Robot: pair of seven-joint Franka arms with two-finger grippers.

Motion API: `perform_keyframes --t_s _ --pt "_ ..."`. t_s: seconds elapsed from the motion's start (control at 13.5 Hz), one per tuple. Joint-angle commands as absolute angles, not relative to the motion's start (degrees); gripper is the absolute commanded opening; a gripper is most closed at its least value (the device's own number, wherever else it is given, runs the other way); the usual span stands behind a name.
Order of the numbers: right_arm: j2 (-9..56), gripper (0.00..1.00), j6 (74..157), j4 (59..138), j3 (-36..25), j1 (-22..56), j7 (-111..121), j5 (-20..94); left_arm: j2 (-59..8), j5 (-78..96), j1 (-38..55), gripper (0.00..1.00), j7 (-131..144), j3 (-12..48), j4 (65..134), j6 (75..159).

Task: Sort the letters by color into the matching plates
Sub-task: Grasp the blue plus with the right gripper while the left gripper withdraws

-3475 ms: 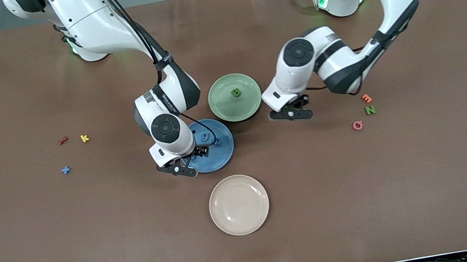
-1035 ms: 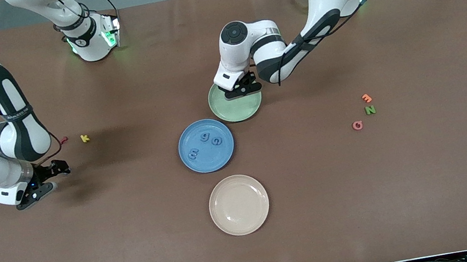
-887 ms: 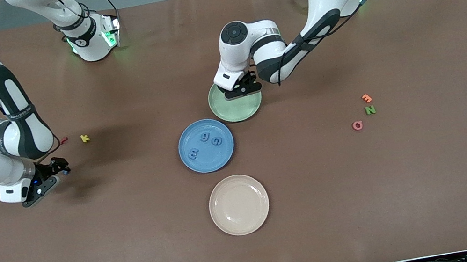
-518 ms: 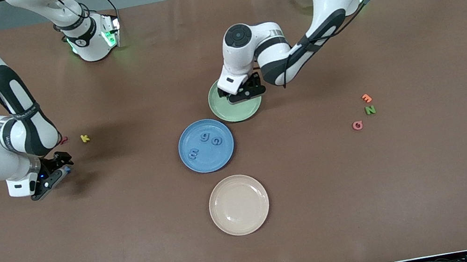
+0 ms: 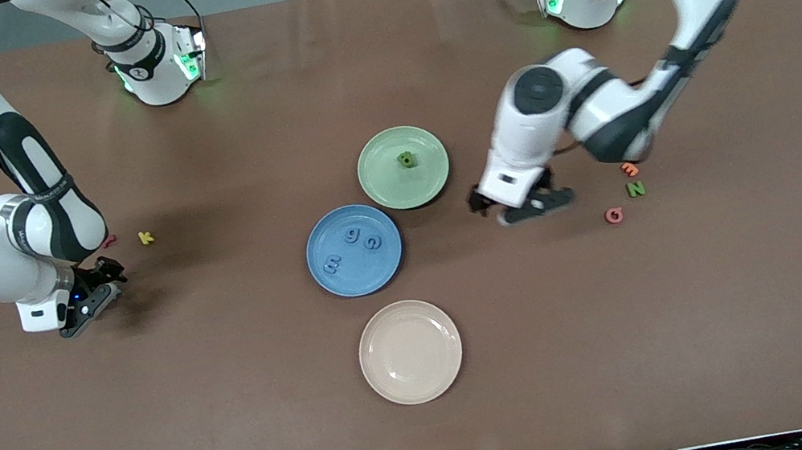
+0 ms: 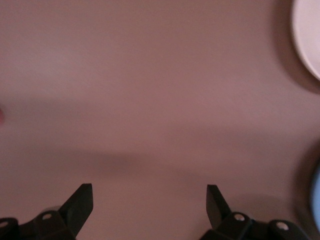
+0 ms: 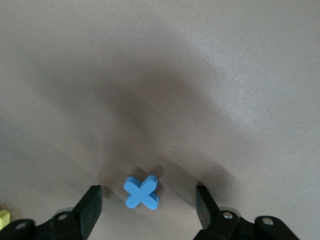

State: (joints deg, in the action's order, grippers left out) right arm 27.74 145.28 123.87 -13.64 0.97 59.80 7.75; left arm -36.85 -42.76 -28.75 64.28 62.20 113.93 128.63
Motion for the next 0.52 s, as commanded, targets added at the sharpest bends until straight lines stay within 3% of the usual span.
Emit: perform_keyframes --t_s 0.0,0.15,0.44 --pt "28.1 0.59 145.6 124.5 -13.1 0.3 60.9 7.3 -36.4 -42.7 -36.3 1.00 54.4 63.1 117.4 128.2" --pt "28.2 0.42 145.7 124.5 -13.1 0.3 60.9 7.3 -36.0 -42.8 -42.9 1.00 49.3 63.2 120.1 128.1" --pt "28.1 0.20 146.6 124.5 -13.1 0.4 60.8 7.3 -31.7 -43.3 -53.0 0.98 43.1 63.9 126.3 127.3"
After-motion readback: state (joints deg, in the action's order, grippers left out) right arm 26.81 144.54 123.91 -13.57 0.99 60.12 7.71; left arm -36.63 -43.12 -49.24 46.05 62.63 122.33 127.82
